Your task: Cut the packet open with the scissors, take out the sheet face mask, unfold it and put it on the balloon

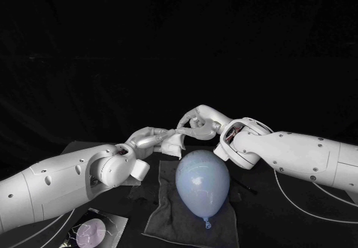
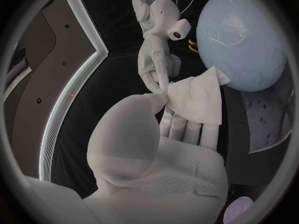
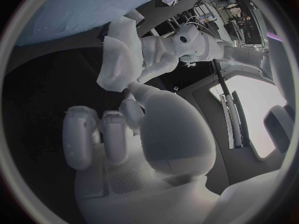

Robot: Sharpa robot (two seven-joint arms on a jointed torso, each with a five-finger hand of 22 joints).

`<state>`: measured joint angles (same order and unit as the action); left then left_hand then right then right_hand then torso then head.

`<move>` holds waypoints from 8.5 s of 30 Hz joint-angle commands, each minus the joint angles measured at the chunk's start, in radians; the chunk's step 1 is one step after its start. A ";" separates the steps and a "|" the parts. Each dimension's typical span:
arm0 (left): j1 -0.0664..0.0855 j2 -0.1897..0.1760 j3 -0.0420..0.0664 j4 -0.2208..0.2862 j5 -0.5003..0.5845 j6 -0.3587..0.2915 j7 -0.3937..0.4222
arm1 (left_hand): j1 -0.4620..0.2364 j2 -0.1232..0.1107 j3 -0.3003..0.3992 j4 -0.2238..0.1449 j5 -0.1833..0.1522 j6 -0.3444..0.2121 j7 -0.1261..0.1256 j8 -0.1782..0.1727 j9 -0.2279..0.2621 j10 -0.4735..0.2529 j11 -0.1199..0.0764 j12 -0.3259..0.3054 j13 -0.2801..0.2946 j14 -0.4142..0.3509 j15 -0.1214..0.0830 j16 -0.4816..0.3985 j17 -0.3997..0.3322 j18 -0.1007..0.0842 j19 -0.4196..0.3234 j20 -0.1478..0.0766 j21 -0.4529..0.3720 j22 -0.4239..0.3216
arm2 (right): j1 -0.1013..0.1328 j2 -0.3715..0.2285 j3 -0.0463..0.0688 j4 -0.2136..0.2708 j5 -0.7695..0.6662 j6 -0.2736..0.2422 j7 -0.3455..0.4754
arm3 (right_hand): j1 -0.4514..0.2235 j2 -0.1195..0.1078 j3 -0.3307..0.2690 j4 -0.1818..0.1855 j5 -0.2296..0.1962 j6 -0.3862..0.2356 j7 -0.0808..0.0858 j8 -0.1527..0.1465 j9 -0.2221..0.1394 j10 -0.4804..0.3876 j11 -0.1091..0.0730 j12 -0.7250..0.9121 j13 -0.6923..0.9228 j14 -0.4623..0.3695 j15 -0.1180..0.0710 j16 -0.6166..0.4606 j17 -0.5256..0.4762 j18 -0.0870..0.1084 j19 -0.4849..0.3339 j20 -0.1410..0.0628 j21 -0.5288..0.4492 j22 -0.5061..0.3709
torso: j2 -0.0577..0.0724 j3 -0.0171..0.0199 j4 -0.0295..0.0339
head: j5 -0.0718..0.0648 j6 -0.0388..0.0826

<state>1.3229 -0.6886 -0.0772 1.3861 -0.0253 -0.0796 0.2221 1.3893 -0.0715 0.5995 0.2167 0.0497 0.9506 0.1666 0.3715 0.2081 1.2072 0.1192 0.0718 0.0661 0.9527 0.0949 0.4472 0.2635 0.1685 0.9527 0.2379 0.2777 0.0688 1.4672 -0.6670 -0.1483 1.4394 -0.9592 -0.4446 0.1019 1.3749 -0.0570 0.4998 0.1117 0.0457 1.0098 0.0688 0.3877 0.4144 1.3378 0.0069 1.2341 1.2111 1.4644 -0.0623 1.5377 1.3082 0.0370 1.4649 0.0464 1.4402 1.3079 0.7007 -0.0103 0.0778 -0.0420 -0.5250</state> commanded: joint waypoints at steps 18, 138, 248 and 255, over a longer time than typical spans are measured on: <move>0.002 -0.004 0.001 0.009 0.055 -0.040 0.020 | -0.039 0.003 0.104 -0.037 0.000 0.011 -0.009 0.030 0.029 0.041 -0.007 -0.007 -0.001 0.038 -0.007 -0.033 0.011 0.016 0.028 -0.008 -0.019 0.000 | 0.001 -0.036 0.000 0.029 0.034 -0.128 0.075 | -0.034 -0.083 -0.059 0.055 0.005 -0.214 0.099 -0.112 -0.009 -0.328 0.075 -0.479 -0.440 -0.028 0.074 -0.203 0.010 0.031 -0.061 0.067 -0.192 0.169 | 0.001 0.0003 -0.0009 | 0.011 0.000; 0.001 -0.034 0.001 0.067 0.147 -0.097 0.045 | -0.266 0.000 0.323 -0.209 0.002 0.024 -0.012 0.043 0.067 0.062 -0.013 -0.007 -0.001 0.077 -0.013 -0.091 0.053 0.015 0.058 -0.019 -0.037 0.004 | -0.040 -0.031 -0.005 0.183 -0.496 -0.241 -0.301 | -0.034 -0.117 -0.003 -0.019 0.009 -0.052 0.067 -0.127 -0.061 0.007 0.044 0.009 0.024 0.106 0.044 0.033 0.263 -0.029 0.090 0.040 0.099 0.253 | 0.000 -0.0004 -0.0002 | 0.038 -0.006; 0.001 -0.034 0.002 0.058 0.140 -0.111 0.076 | -0.275 0.002 0.334 -0.226 0.003 0.035 -0.015 0.049 0.073 0.077 -0.017 -0.005 0.000 0.091 -0.018 -0.092 0.062 0.016 0.065 -0.023 -0.030 0.008 | -0.032 -0.092 -0.005 0.250 -0.589 -0.185 -0.310 | -0.031 -0.049 0.102 -0.122 0.003 0.043 0.007 0.044 0.033 0.184 -0.007 0.256 0.289 0.106 0.003 0.033 0.263 -0.037 0.106 0.004 0.131 0.263 | 0.000 0.0004 -0.0007 | 0.039 -0.020; 0.001 -0.031 0.002 0.046 0.156 -0.144 0.080 | -0.280 0.005 0.333 -0.219 0.002 0.032 -0.013 0.047 0.074 0.076 -0.015 -0.007 0.000 0.090 -0.016 -0.094 0.063 0.015 0.065 -0.022 -0.030 0.007 | -0.033 -0.117 -0.005 0.278 -0.579 -0.195 -0.303 | -0.031 -0.049 0.102 -0.122 0.003 0.043 0.007 0.044 0.033 0.184 -0.007 0.256 0.289 0.106 0.003 0.033 0.263 -0.037 0.106 0.004 0.131 0.263 | 0.000 -0.0001 -0.0005 | 0.038 -0.019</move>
<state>1.3222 -0.7216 -0.0768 1.4352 0.1170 -0.1977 0.2821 1.1118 -0.0745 0.9328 -0.0015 0.0458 0.9786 0.1518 0.4138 0.2802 1.2779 0.1055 0.0640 0.0654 1.0347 0.0773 0.3584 0.3248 0.1684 1.0097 0.2163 0.2428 0.0754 1.4348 -0.7811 -0.1535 1.7105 -1.5386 -0.6384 -0.2078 1.3536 -0.1063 0.5964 -0.0123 0.0458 1.0563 0.0759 0.4256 0.4480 1.4629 0.0072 1.4859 1.3075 1.4684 -0.0520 1.5673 1.3081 0.0063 1.4661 0.0537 1.5652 1.3079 0.7006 -0.0100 0.0772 -0.0041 -0.5446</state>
